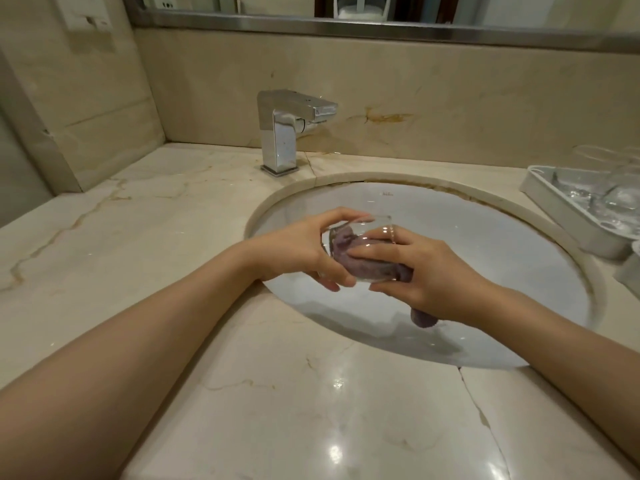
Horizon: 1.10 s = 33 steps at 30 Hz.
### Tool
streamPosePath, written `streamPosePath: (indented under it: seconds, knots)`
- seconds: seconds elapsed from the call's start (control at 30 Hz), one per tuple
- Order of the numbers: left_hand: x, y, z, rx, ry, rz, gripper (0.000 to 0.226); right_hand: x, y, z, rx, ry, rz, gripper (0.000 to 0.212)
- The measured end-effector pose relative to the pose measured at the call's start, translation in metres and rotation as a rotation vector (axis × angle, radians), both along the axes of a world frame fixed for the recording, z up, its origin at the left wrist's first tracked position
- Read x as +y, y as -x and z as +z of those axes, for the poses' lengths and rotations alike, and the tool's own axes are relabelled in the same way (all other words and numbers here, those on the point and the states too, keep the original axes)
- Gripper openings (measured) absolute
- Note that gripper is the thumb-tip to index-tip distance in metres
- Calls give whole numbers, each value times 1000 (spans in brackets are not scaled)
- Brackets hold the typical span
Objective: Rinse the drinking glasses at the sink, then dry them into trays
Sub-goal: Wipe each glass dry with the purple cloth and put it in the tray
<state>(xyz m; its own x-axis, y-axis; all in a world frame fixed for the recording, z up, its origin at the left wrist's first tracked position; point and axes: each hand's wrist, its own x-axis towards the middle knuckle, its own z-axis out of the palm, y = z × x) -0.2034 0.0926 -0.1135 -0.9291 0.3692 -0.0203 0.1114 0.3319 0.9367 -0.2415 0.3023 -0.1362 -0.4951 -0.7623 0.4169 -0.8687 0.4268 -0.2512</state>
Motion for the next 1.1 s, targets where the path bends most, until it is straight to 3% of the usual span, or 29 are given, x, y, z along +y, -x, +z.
streamPosePath:
  seconds: [0.1, 0.17, 0.23, 0.3, 0.37, 0.43, 0.5, 0.67, 0.73, 0.83, 0.93, 1.03, 1.1]
  knots:
    - [4, 1, -1, 74, 14, 43, 84, 0, 1, 3, 1, 21, -35, 51]
    - [8, 1, -6, 154, 50, 59, 87, -1, 0, 3, -124, 49, -64, 52]
    - [9, 2, -11, 317, 237, 62, 90, -1, -1, 7, -417, 131, -69, 45]
    - [7, 2, -13, 472, 479, 53, 93, -2, -4, 12, -833, 224, -22, 34]
    - [5, 4, -14, 516, 534, 49, 93, -3, -3, 13, -1013, 260, -16, 29]
    - [4, 5, -13, 507, 464, 76, 93, -6, -5, 13, -983, 301, -35, 33]
    - [4, 5, -9, 422, 356, 103, 91, -7, -6, 12, -829, 309, -58, 40]
    - [1, 1, 2, 8, -77, 60, 84, -6, -7, 7, -339, 218, -28, 50]
    - [-1, 1, 3, -21, -124, 43, 82, -6, -5, 3, -182, 180, -31, 52]
    - [2, 1, 2, 42, -86, 61, 78, -4, -4, 3, -176, 175, -43, 53]
    - [7, 1, -1, 130, 23, 114, 78, -6, -7, 9, -418, 211, -70, 50]
    - [7, 2, -8, 379, 339, 112, 84, -6, -8, 16, -906, 325, -42, 34]
    - [7, 2, -9, 452, 426, 116, 86, -5, -8, 21, -1117, 350, -8, 29]
